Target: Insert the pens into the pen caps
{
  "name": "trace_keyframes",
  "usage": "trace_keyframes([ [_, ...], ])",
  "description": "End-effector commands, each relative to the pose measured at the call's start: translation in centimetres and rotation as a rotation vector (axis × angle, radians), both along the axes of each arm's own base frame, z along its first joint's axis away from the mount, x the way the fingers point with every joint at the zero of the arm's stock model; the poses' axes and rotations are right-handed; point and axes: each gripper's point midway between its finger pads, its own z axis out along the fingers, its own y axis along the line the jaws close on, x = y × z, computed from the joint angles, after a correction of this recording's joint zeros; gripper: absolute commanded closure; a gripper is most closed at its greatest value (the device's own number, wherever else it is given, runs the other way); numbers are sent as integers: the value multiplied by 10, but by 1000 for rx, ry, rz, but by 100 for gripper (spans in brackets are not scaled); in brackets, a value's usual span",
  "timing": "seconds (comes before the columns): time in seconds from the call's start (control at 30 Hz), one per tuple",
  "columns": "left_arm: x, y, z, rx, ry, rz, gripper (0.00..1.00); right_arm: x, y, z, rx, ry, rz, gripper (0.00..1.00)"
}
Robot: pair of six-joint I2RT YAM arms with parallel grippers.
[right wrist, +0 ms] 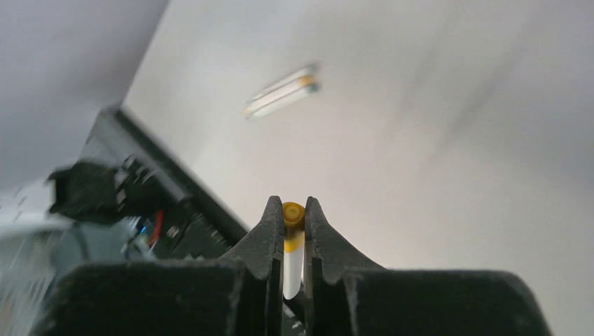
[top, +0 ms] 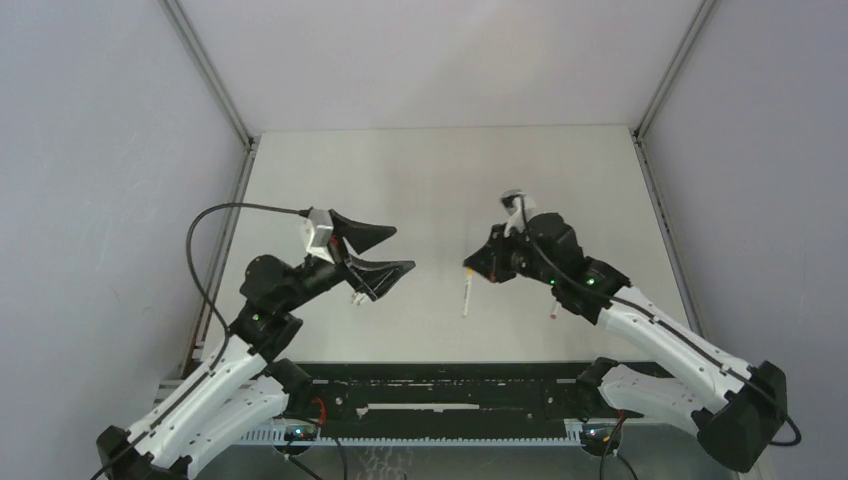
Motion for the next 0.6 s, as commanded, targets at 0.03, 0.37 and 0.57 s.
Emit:
trace_keyframes([
  [0.03,36,45,-3,28,90,331,4,37,-95,-29,-192,98,-361,100],
  [0.37,75,88,-72,139,460,497,6,63,-192,-112,-305,372,-599,100],
  [0.57,76,110,-80,287,458,592,7,72,-209,-146,-383,488,-609,100],
])
